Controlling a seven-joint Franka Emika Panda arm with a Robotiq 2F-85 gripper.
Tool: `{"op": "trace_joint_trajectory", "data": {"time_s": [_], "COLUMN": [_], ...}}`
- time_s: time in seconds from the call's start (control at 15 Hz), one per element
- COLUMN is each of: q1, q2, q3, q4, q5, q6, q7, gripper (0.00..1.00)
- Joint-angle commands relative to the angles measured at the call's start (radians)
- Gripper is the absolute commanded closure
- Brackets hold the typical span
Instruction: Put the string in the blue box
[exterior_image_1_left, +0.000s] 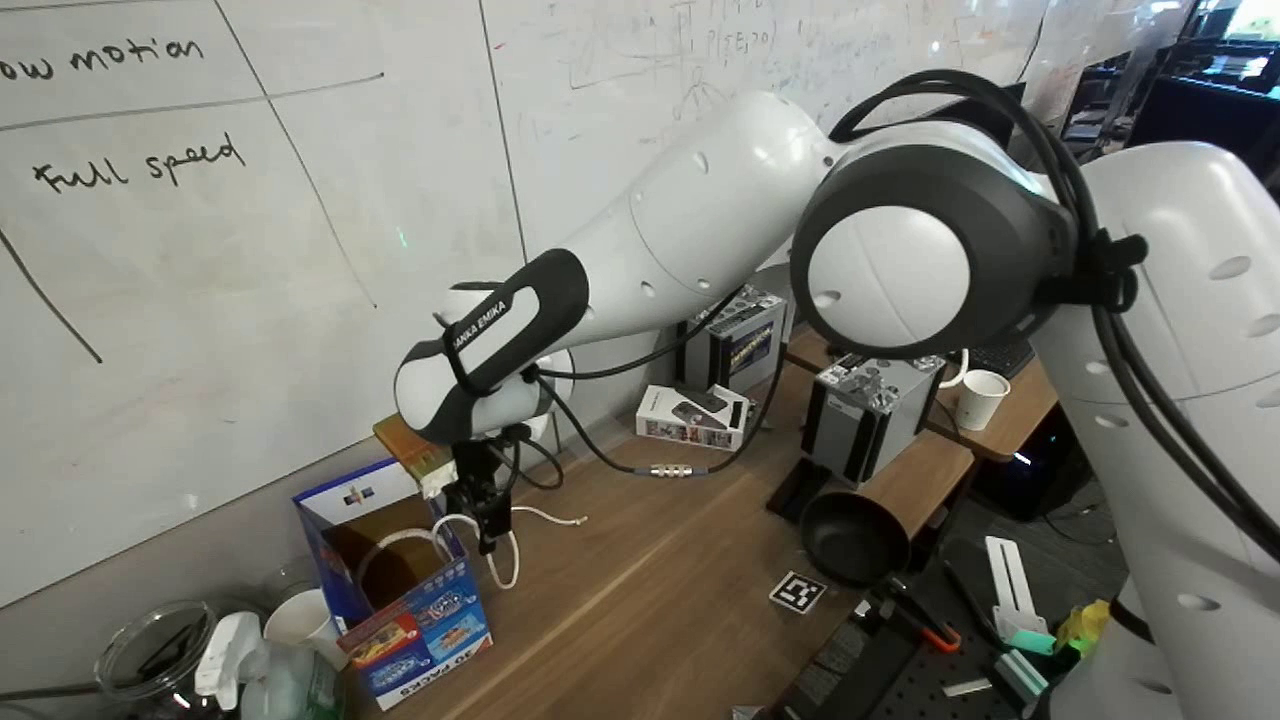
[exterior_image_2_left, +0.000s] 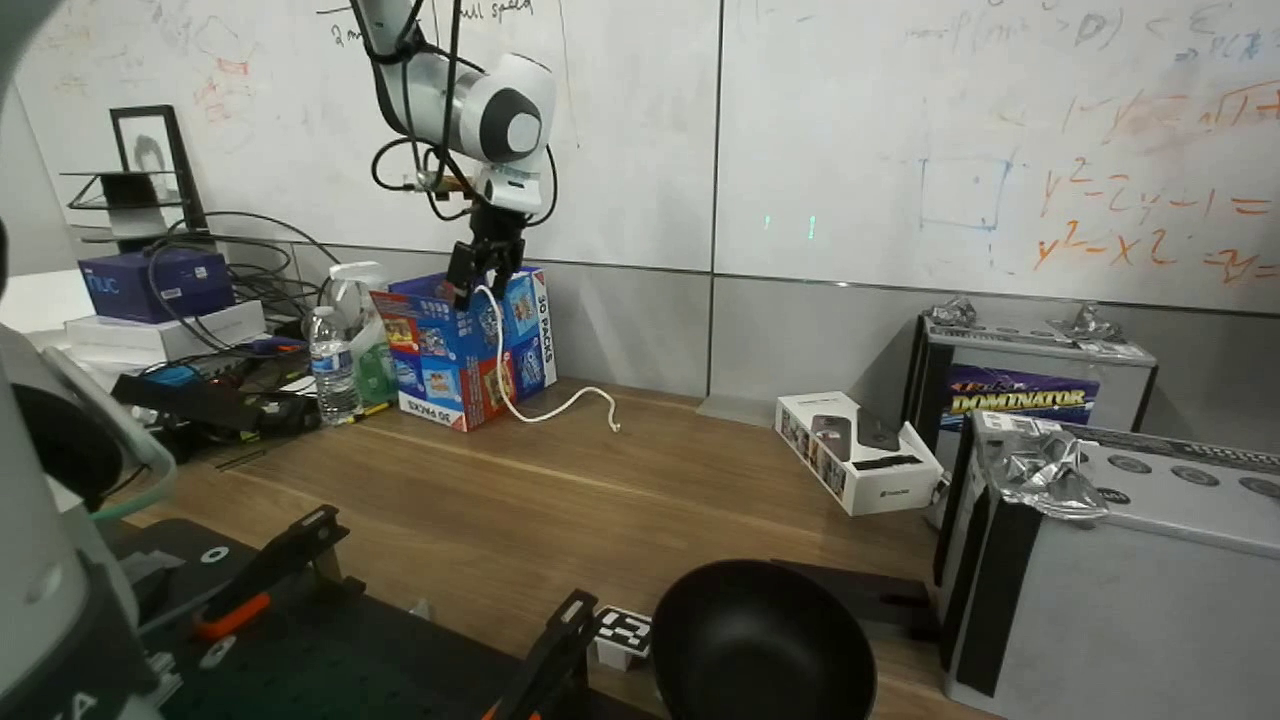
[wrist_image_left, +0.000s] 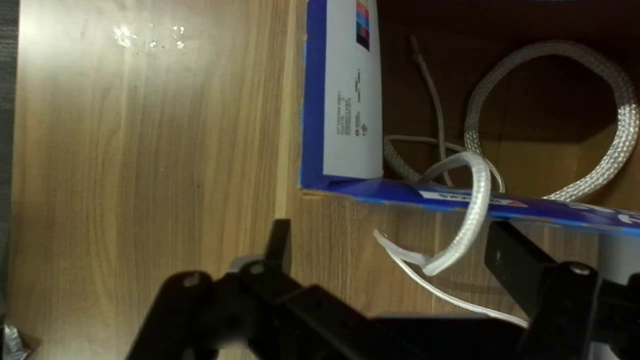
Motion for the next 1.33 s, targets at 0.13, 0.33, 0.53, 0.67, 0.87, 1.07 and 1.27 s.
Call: {"op": "trace_joint_trajectory", "data": {"time_s": [0.13, 0.33, 0.53, 0.67, 0.87, 1.07, 1.27], "q1": [-0.035, -0.041, -0.041, -0.047, -0.05, -0.058, -0.048], "q2": [-0.026, -0.025, -0.033, -0.034, -0.028, -0.025, -0.03], "q3": [0.043, 0.059, 0.068, 0.079, 0.089, 0.098, 0.097], "q4": [-0.069, -0.076, -0.098, -0.111, -0.12, -0.125, -0.131], "q5": [0.097, 0.133, 0.153, 0.168, 0.181, 0.2, 0.202], "q6": [0.107, 0.151, 0.215, 0.251, 0.293, 0.322, 0.368], "q7": [-0.076, -0.102, -0.13, -0.151, -0.181, -0.204, -0.21], "gripper": [0.0, 0.0, 0.0, 0.0, 0.0, 0.0, 0.0]}}
